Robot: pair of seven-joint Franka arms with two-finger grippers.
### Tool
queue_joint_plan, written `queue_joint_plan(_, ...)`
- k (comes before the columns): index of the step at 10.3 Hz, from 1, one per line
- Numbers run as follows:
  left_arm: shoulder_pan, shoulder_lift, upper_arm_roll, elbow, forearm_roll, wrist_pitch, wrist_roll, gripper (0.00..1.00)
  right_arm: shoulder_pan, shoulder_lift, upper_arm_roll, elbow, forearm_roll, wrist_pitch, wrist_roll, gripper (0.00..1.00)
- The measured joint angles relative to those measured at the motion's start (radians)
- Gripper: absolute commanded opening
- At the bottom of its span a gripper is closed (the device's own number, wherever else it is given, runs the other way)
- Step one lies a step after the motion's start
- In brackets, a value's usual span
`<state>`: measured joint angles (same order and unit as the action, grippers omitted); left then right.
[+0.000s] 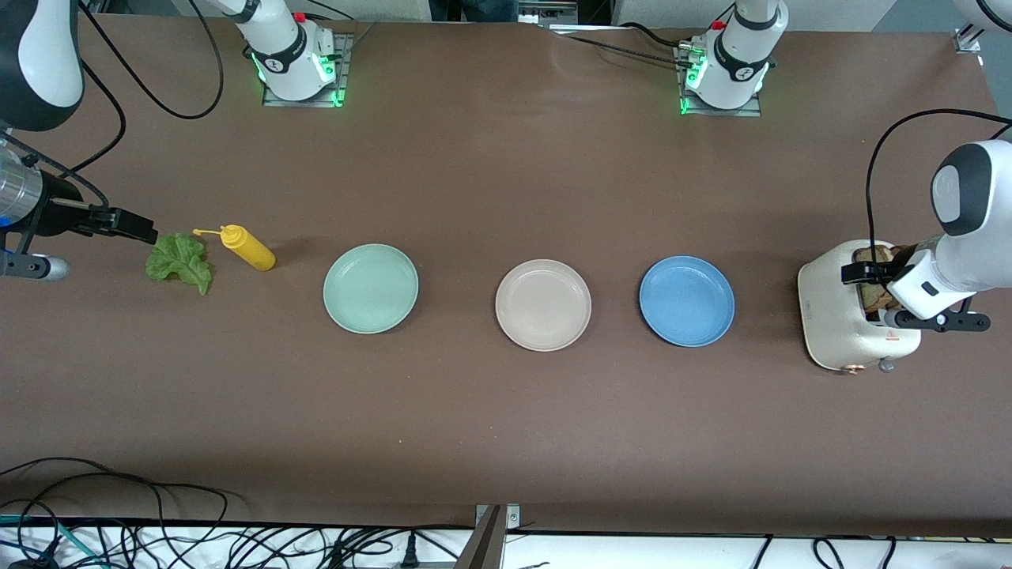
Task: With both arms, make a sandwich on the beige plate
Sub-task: 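Lower the left gripper onto a bread slice in the white toaster, then grasp the bread slice with the left gripper and lift it out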
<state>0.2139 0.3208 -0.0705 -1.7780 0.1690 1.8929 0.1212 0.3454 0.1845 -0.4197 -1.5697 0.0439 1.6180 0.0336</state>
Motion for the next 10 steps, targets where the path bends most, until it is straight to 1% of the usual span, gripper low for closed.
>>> queue_joint_plan(1,0.0,0.0,0.0,-0.008,0.0,-0.001,0.0,0.16,0.0,0.0,0.0,0.0,0.0,0.0,0.0,1.0)
queue_joint_plan(2,0.0,0.0,0.0,-0.01,0.0,-0.005,-0.001,0.01,0.0,0.0,0.0,0.0,0.0,0.0,0.0,1.0)
queue_joint_plan(8,0.025,-0.013,0.001,-0.009,0.006,-0.014,-0.002,0.0,0.0,0.0,0.0,0.0,0.0,0.0,0.0,1.0)
queue_joint_plan(10,0.025,-0.026,-0.001,0.005,0.034,-0.051,-0.002,0.0,0.0,0.003,0.0,0.0,0.0,0.0,0.0,1.0)
